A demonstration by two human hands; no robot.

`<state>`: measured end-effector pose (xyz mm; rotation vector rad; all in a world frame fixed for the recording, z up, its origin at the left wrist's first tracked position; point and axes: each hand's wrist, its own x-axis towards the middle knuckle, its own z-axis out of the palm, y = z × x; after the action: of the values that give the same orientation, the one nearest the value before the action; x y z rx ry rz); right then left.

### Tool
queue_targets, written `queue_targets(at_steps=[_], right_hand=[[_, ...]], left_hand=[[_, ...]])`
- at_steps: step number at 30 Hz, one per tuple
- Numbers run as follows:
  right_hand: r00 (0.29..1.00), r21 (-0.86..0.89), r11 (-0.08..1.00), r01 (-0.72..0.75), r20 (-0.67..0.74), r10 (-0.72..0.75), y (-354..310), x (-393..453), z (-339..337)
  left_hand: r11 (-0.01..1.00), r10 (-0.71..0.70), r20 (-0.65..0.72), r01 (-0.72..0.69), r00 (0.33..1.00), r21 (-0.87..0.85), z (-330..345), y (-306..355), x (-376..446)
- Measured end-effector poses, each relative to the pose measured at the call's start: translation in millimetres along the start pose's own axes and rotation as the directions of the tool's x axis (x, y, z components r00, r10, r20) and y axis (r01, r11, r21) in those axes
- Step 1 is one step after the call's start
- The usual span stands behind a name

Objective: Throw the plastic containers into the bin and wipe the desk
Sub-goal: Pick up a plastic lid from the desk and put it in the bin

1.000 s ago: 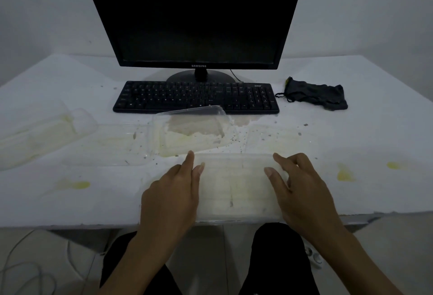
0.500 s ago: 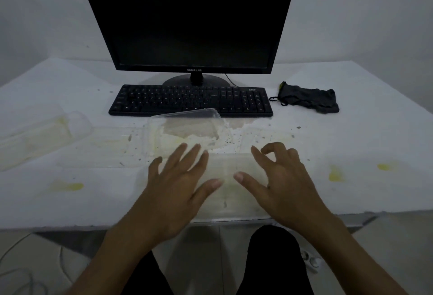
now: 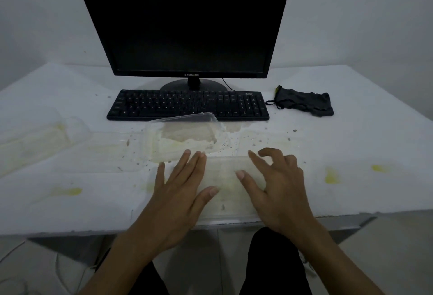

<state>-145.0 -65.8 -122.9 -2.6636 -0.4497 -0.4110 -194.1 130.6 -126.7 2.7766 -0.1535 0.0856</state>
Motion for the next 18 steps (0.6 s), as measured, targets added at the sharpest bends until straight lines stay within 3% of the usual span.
queue_targets(at_steps=[3, 6, 12, 18], right_hand=[[0.97, 0.298, 0.93, -0.216, -0.046, 0.24, 3.5, -7.4, -5.3], [0.929, 0.369, 0.869, -0.331, -0.032, 0.368, 8.8, -11.9, -10.6], [0.928, 0.539, 0.774, -0.333, 0.039, 0.371, 4.1, -12.6, -18.8], [0.938, 0.797, 0.521, -0.307, 0.163, 0.304, -24.7, 0.8, -24.3]], left_hand=[[0.963, -0.149, -0.188, 0.1, 0.971, -0.249, -2.6, 7.5, -11.0], [0.903, -0.318, -0.309, 0.186, 0.896, -0.388, -5.9, 13.2, -19.5], [0.79, -0.408, -0.317, 0.158, 0.856, -0.592, -16.4, 12.5, -23.5], [0.709, -0.498, -0.434, 0.065, 0.751, -0.702, -44.9, -4.2, -36.8]])
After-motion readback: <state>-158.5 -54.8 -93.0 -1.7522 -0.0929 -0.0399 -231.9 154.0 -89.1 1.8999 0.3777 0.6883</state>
